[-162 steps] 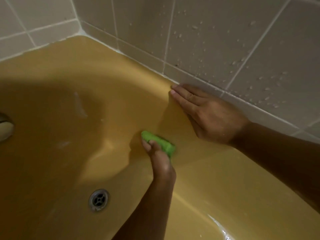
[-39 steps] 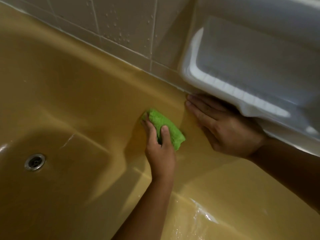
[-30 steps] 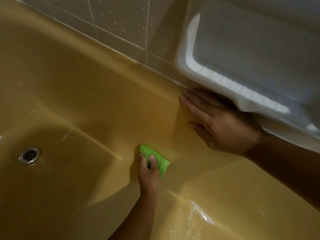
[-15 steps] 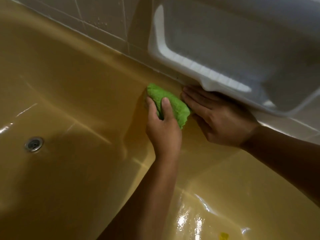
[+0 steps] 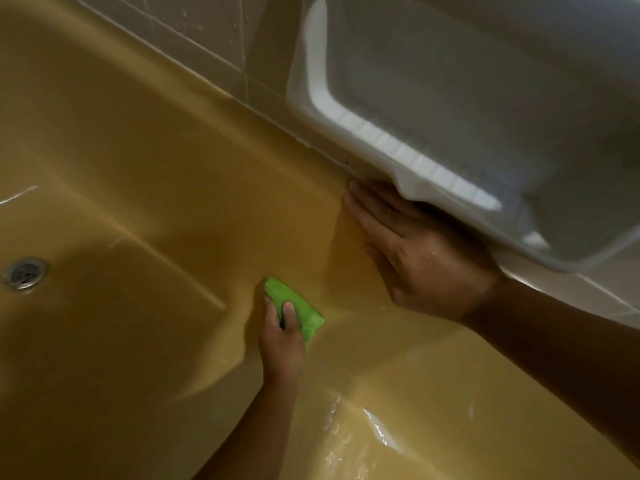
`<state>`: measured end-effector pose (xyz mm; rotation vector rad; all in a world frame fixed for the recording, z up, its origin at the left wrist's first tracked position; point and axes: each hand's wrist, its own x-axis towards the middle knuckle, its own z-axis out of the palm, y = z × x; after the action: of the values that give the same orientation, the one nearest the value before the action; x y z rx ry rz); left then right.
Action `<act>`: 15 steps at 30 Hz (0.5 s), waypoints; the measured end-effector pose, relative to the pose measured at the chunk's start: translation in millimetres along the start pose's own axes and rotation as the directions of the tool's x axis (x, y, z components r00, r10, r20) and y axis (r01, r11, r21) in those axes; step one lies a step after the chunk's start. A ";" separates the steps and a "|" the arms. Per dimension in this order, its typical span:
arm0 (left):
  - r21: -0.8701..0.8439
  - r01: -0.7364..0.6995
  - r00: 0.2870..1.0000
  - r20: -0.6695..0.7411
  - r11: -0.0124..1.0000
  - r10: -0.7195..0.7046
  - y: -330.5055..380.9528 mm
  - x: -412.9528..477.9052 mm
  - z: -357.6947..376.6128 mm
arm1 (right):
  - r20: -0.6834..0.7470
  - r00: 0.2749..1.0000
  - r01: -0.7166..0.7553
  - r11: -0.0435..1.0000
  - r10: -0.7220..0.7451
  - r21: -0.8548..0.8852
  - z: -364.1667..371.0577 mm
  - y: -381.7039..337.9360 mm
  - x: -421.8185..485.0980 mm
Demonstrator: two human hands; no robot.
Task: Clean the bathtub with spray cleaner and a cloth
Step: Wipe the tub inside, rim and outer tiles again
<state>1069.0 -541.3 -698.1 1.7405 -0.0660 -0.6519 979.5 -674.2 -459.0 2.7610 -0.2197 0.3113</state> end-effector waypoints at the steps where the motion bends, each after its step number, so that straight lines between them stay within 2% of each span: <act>1: 0.027 0.016 1.000 -0.009 1.000 -0.016 -9.7 1.8 -1.2 | 0.001 1.000 -0.003 1.000 0.003 0.009 -0.3 -0.1 -0.3; 4: 0.085 0.021 0.999 -0.051 0.996 -0.016 -24.2 -1.4 -0.7 | -0.016 1.000 0.021 1.000 -0.022 -0.008 1.4 1.6 0.4; 5: 0.050 0.044 0.997 -0.064 0.998 -0.041 -22.7 -4.6 2.8 | -0.015 0.999 0.029 0.999 -0.029 -0.014 2.6 2.5 0.7; 8: -0.198 0.077 0.996 -0.036 0.977 -0.086 3.3 -18.3 19.2 | -0.004 0.999 0.045 0.999 -0.045 0.006 5.5 4.9 3.3; 11: -0.358 -0.051 0.998 0.010 0.933 0.058 49.9 -41.2 23.9 | 0.008 0.998 0.055 0.997 -0.055 0.048 2.1 9.4 -11.7; 15: -0.380 -0.244 0.965 -0.004 0.892 0.262 122.4 -71.8 25.8 | 0.012 1.000 0.015 0.996 -0.016 0.090 -8.5 19.7 -67.3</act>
<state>1032.8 -571.4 -561.8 1.3149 -0.1854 -0.4756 909.3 -681.7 -461.0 2.8524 -0.1924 0.3068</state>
